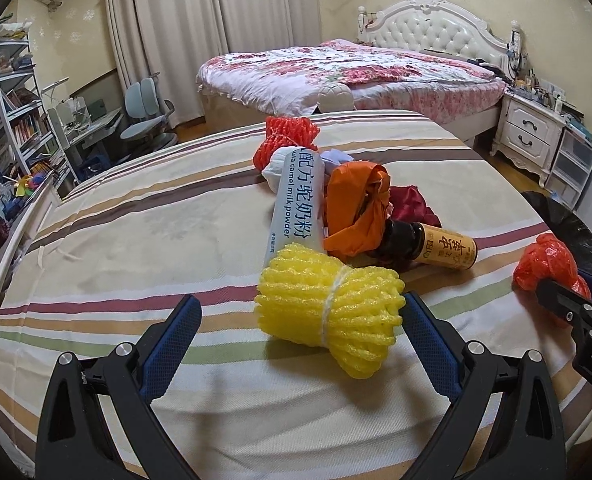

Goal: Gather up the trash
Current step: 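Lift the red bag with the right gripper while the left gripper grasps the yellow foam net, then carry the red bag and yellow foam net over the black trash bin, then open both grippers to drop the bag and net into the bin, then move both tools back over the remaining trash on the bed, then grasp the yellow-labelled bottle upright with the right gripper, then hold the bottle in the right gripper while the left gripper grasps the white milk-powder tube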

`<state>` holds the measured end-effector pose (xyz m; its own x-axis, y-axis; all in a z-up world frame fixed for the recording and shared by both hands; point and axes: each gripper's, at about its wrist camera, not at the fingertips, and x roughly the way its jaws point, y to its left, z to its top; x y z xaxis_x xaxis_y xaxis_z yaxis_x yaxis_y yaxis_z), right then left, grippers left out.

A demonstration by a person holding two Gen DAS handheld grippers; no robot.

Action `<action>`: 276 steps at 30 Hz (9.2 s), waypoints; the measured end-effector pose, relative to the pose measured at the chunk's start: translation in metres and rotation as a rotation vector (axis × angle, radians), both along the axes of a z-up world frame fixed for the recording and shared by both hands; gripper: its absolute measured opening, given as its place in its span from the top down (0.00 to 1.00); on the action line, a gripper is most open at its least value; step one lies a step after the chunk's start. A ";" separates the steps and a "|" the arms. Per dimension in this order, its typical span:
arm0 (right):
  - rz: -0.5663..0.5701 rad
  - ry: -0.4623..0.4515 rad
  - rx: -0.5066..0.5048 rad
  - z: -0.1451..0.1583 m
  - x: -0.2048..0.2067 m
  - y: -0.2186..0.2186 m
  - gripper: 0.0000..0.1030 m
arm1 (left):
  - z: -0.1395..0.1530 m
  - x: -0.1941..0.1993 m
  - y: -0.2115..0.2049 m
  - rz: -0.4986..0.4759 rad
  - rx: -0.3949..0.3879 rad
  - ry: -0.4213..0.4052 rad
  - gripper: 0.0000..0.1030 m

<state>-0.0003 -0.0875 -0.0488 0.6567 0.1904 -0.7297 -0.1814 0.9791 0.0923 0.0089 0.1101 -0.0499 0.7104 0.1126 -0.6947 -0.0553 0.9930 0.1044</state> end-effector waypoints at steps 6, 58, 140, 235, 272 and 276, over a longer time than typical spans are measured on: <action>0.001 -0.002 -0.006 0.001 0.000 0.000 0.58 | -0.005 0.001 0.002 -0.044 -0.047 0.038 0.37; -0.362 -0.061 -0.037 0.012 0.043 -0.164 0.58 | 0.025 0.061 -0.202 -0.329 -0.055 -0.119 0.40; 0.033 -0.030 -0.065 0.015 0.057 0.027 0.45 | 0.016 0.009 0.030 0.177 0.065 -0.032 0.18; 0.131 0.023 -0.120 -0.006 0.035 0.053 0.77 | 0.002 0.029 0.049 0.133 -0.015 0.013 0.18; 0.132 0.027 -0.096 -0.008 0.049 0.049 0.77 | 0.001 0.056 0.034 0.007 -0.040 0.056 0.33; 0.132 0.027 -0.095 -0.008 0.049 0.049 0.77 | -0.001 0.053 0.036 -0.005 -0.053 0.064 0.46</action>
